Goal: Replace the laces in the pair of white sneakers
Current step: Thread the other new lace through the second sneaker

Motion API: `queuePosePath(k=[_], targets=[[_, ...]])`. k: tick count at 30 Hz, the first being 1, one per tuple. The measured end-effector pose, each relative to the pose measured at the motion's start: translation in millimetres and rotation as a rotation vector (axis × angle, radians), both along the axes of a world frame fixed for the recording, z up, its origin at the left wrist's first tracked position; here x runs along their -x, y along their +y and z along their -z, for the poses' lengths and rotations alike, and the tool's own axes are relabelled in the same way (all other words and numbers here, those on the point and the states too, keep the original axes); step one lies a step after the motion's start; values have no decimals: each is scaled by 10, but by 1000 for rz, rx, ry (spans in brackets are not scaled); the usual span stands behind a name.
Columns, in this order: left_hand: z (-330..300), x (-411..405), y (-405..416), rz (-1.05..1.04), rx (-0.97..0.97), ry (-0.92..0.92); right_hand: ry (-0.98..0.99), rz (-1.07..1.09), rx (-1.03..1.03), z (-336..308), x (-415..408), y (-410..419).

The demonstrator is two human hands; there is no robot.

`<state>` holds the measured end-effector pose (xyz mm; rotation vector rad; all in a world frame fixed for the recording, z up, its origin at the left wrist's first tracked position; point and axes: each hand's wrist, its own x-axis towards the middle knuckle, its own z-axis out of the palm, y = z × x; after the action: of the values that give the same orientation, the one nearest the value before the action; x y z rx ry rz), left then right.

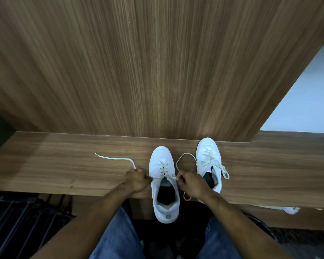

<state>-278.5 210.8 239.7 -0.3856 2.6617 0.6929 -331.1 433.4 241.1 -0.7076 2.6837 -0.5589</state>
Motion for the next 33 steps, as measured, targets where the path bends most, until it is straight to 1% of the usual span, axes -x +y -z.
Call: queuePosePath(k=[1, 3, 6, 7, 8, 10, 12, 14, 15, 17, 19, 22, 23, 25, 26, 29, 33], targets=[[-62, 17, -17, -85, -204, -38, -144, 63, 117, -64, 14, 25], [-236, 80, -10, -226, -480, -57, -341, 162, 371, -232, 62, 36], [-564, 192, 114, -385, -805, -10, -463, 245, 646, -584, 170, -46], [-658, 239, 160, -408, -869, -1, -484, 251, 707, -733, 196, -85], [-734, 295, 215, -403, -896, -1, -492, 244, 756, -862, 226, -119], [-914, 357, 344, -363, -890, -20, -488, 197, 826, -1079, 272, -182], [-1115, 379, 472, -292, -910, -54, -500, 171, 932, -1237, 312, -250], [-1298, 397, 576, -240, -927, -68, -497, 233, 1043, -1329, 360, -296], [-1381, 410, 605, -252, -933, -48, -483, 295, 1063, -1355, 376, -303], [-1550, 450, 622, -273, -930, 37, -473, 411, 994, -1301, 433, -300], [-1724, 485, 609, -200, -897, 122, -561, 440, 796, -1207, 426, -289], [-1896, 507, 611, -16, -771, 210, -787, 325, 472, -1098, 314, -266], [-1923, 505, 611, 13, -757, 219, -860, 286, 414, -1086, 282, -264], [-1947, 479, 617, 88, -753, 217, -978, 258, 415, -1089, 252, -272], [-1931, 474, 617, 140, -742, 222, -998, 263, 404, -1104, 262, -278], [-1876, 455, 596, 255, -670, 275, -966, 228, 288, -1156, 345, -289], [-1853, 432, 579, 295, -701, 335, -946, 304, 423, -1215, 465, -201]])
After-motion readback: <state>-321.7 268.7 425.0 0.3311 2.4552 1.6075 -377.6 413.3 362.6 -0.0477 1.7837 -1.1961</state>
